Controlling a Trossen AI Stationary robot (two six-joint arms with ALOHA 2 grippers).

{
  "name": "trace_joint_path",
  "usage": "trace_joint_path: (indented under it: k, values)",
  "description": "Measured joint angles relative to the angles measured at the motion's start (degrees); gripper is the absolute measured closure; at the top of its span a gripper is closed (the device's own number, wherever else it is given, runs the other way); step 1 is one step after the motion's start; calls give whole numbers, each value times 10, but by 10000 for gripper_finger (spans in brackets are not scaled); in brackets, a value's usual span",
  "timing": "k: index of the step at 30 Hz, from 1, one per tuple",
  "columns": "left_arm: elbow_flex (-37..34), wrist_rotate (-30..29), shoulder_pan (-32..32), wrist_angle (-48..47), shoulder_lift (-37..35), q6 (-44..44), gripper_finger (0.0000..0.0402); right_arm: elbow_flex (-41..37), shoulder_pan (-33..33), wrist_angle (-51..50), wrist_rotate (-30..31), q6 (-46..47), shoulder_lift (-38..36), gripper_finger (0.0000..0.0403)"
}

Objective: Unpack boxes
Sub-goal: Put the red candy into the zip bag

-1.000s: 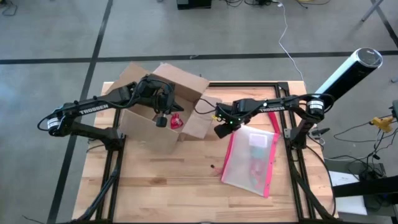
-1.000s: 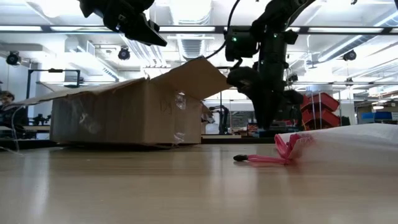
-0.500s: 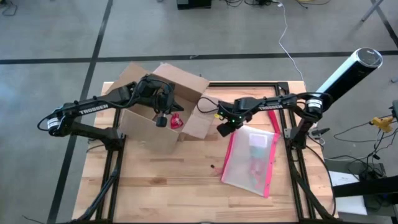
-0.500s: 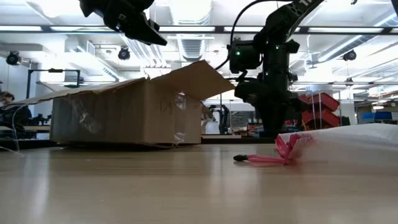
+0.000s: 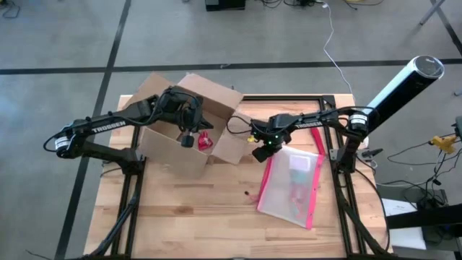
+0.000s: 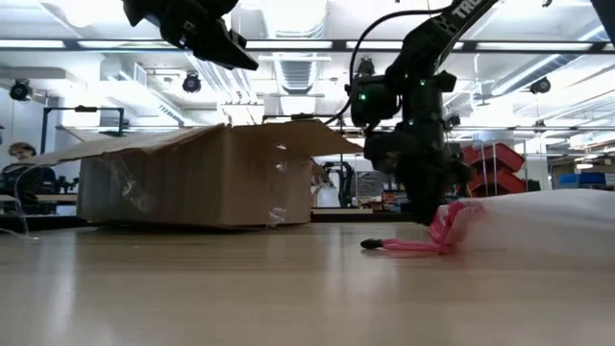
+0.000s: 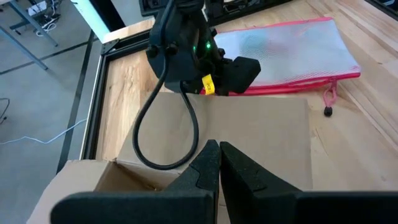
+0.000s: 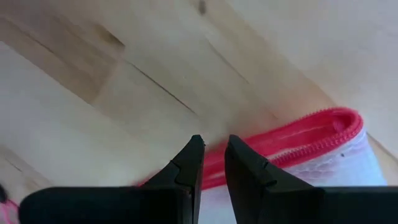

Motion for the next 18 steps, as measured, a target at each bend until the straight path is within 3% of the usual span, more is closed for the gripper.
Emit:
trace_joint_path:
  k: [18]
  values:
    - [0,0,0,9,1,2,402,80,0,-199,0,-92,0,364]
